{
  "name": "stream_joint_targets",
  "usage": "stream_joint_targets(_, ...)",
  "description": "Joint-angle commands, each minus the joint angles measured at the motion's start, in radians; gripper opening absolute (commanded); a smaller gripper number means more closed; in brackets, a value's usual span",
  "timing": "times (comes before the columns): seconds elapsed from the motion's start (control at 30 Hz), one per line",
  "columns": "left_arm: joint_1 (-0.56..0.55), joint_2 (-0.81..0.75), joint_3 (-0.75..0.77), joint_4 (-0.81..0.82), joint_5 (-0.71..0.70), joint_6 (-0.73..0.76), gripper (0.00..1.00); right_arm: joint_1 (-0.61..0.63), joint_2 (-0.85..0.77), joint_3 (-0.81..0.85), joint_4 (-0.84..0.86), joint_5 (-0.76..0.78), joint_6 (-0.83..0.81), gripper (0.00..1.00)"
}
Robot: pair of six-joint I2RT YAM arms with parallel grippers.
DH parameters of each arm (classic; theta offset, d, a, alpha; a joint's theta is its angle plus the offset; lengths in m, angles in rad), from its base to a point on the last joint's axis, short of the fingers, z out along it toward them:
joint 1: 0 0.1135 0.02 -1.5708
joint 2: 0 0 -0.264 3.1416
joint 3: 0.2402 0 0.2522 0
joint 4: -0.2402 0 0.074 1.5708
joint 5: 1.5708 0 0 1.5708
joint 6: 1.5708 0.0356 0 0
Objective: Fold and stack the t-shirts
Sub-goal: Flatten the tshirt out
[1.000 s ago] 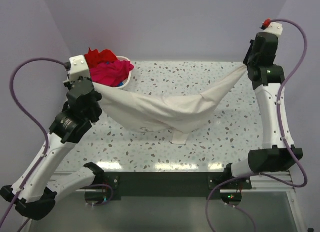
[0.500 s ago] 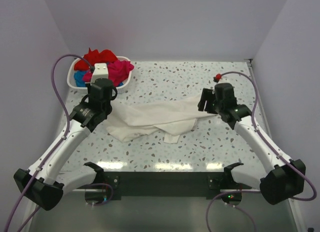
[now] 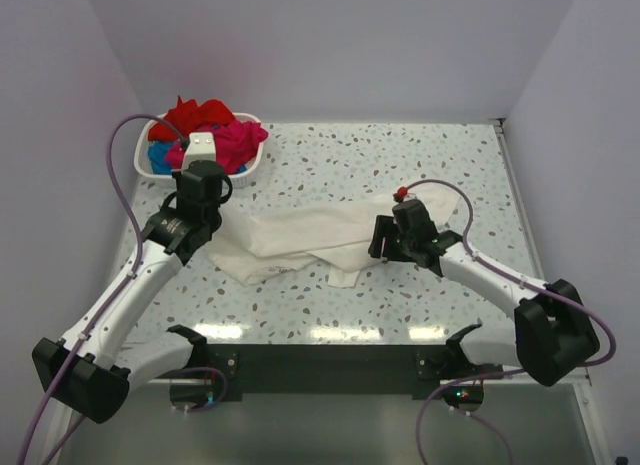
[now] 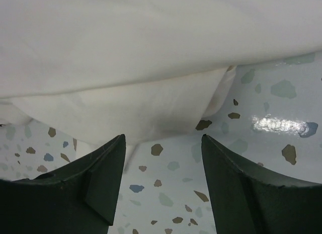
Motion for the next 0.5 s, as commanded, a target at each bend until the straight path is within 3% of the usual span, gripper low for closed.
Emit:
stream_joint_targets(0.0, 0.024, -0.006, -0.015, 0.062, 0.034, -0.01, 0.0, 0.01, 0.034, -0.013, 0.12, -0.019, 0.042, 0.65)
stream_joint_targets(0.27, 0.045, -0.013, -0.041, 0.088, 0.072, -0.013, 0.0, 0.019, 0.143, -0.019, 0.183, -0.054, 0.064, 0.64)
stream_joint_targets(0.47, 0.054, -0.01, -0.049, 0.093, 0.081, -0.01, 0.0, 0.026, 0.174, -0.015, 0.19, -0.054, 0.061, 0.54)
